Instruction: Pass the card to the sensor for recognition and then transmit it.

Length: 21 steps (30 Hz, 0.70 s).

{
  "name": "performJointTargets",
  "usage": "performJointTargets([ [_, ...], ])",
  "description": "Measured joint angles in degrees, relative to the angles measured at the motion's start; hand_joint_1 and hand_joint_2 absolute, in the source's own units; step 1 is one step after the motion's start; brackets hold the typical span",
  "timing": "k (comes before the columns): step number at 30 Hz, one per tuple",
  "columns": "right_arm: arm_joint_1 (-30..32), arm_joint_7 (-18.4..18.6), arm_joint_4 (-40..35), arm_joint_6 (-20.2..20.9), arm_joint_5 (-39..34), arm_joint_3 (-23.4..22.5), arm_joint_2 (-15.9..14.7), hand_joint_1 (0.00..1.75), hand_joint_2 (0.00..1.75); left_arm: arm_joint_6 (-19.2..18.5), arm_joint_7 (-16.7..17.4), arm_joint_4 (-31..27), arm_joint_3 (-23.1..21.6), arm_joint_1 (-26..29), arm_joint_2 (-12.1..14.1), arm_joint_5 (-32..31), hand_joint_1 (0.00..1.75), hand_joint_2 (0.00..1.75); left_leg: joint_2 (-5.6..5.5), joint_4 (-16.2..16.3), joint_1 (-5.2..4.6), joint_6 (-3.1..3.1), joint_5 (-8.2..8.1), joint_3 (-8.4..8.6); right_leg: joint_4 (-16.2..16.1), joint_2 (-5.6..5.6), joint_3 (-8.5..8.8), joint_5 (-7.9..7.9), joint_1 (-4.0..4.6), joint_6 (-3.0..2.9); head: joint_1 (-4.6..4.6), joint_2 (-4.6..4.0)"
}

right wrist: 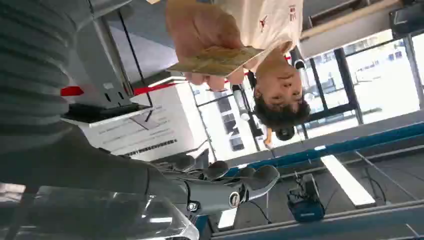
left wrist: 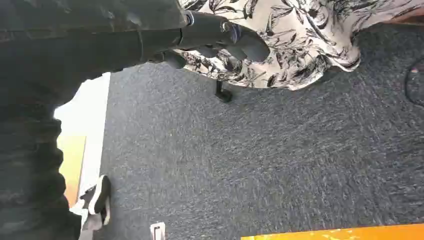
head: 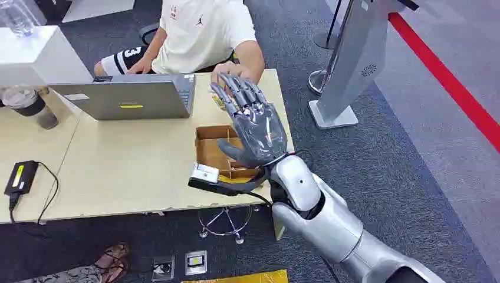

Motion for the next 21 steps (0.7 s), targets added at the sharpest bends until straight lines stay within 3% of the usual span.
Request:
performJointTargets([
  [16, -0.3, 0.6, 3.5, -2.8, 2.9, -0.1, 0.0, 0.02, 1.75, 0.0, -1.2, 0.0, 0.0, 0.0, 0.0, -0.6, 0.00, 1.75, 0.00, 0.0, 0.00, 0.00, 0.00, 0.00, 0.0, 0.01, -0.02, 0.00, 0.00, 0.00, 0.00, 0.00],
  [17, -0.3, 0.5, 3.5, -2.8, 3.1, -0.1, 0.0, 0.37, 1.75, 0.0, -1.2, 0.0, 0.0, 0.0, 0.0, -0.7, 0.00, 1.75, 0.00, 0.0, 0.00, 0.00, 0.00, 0.00, 0.0, 0.02, -0.02, 0.00, 0.00, 0.00, 0.00, 0.00],
  [18, -0.3, 0.5, 3.6, -2.8, 3.3, -0.1, 0.0, 0.37, 1.75, 0.0, -1.2, 0.0, 0.0, 0.0, 0.0, -0.7, 0.00, 1.75, 0.00, 0.0, 0.00, 0.00, 0.00, 0.01, 0.0, 0.02, -0.02, 0.00, 0.00, 0.00, 0.00, 0.00],
  [19, -0.3, 0.5, 3.6, -2.8, 3.4, -0.1, 0.0, 1.15, 1.75, 0.0, -1.2, 0.0, 0.0, 0.0, 0.0, -0.7, 0.00, 1.75, 0.00, 0.0, 0.00, 0.00, 0.00, 0.01, 0.0, 0.02, -0.02, 0.00, 0.00, 0.00, 0.00, 0.00],
  [20, -0.3, 0.5, 3.7, -2.9, 3.4, -0.1, 0.0, 1.54, 1.75, 0.0, -1.2, 0.0, 0.0, 0.0, 0.0, -0.7, 0.00, 1.75, 0.00, 0.0, 0.00, 0.00, 0.00, 0.00, 0.0, 0.02, -0.02, 0.00, 0.00, 0.00, 0.00, 0.00],
  [21, -0.3, 0.4, 3.7, -3.0, 3.4, -0.1, 0.0, 1.54, 1.75, 0.0, -1.1, 0.0, 0.0, 0.0, 0.0, -0.7, 0.00, 1.75, 0.00, 0.0, 0.00, 0.00, 0.00, 0.00, 0.0, 0.02, -0.02, 0.00, 0.00, 0.00, 0.00, 0.00],
])
